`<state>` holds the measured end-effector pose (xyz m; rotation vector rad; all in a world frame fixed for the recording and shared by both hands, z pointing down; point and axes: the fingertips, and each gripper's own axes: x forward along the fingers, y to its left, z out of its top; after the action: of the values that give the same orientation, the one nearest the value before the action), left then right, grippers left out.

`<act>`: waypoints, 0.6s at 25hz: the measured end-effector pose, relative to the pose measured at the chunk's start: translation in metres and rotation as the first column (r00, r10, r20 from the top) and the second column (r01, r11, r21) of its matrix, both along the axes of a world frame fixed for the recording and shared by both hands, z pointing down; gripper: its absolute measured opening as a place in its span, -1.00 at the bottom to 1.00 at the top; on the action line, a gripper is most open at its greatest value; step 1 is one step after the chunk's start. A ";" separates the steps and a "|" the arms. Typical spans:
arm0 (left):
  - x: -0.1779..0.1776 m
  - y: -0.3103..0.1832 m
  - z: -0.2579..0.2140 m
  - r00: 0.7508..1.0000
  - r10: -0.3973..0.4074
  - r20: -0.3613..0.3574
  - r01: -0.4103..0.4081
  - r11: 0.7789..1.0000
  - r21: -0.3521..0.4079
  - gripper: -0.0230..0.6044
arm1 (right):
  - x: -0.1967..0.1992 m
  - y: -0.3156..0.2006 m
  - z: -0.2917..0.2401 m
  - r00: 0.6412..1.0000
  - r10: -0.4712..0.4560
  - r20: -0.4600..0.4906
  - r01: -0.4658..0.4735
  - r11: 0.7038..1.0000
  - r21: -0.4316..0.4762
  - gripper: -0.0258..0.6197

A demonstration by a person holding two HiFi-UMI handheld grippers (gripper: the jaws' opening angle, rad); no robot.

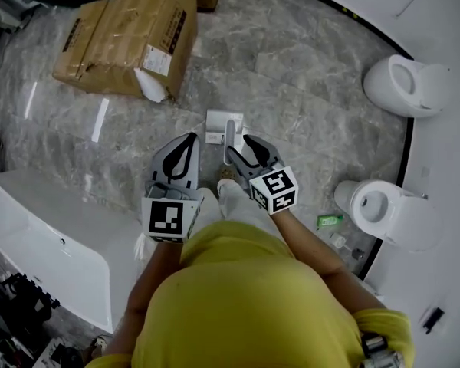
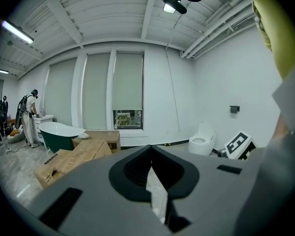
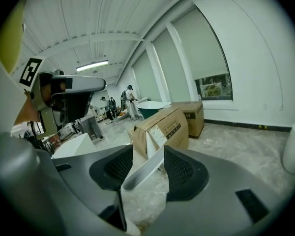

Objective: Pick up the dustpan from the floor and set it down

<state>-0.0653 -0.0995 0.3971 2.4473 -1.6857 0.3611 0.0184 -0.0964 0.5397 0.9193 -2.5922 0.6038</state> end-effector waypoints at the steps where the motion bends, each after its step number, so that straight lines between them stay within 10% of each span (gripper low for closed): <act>1: -0.001 -0.001 0.001 1.000 -0.004 0.006 0.004 1.000 -0.003 -0.92 | -0.002 0.001 0.007 1.000 -0.010 0.022 0.011 0.999 -0.045 -0.26; 15: 0.004 -0.027 0.008 0.999 0.031 0.010 -0.030 0.999 -0.044 -0.92 | -0.038 0.011 0.059 0.934 -0.051 0.353 0.247 0.807 -0.536 -0.02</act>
<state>-0.0615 -0.1264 0.4049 2.4462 -1.6279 0.4113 -0.0196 -0.0855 0.5988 0.4281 -2.4569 1.4935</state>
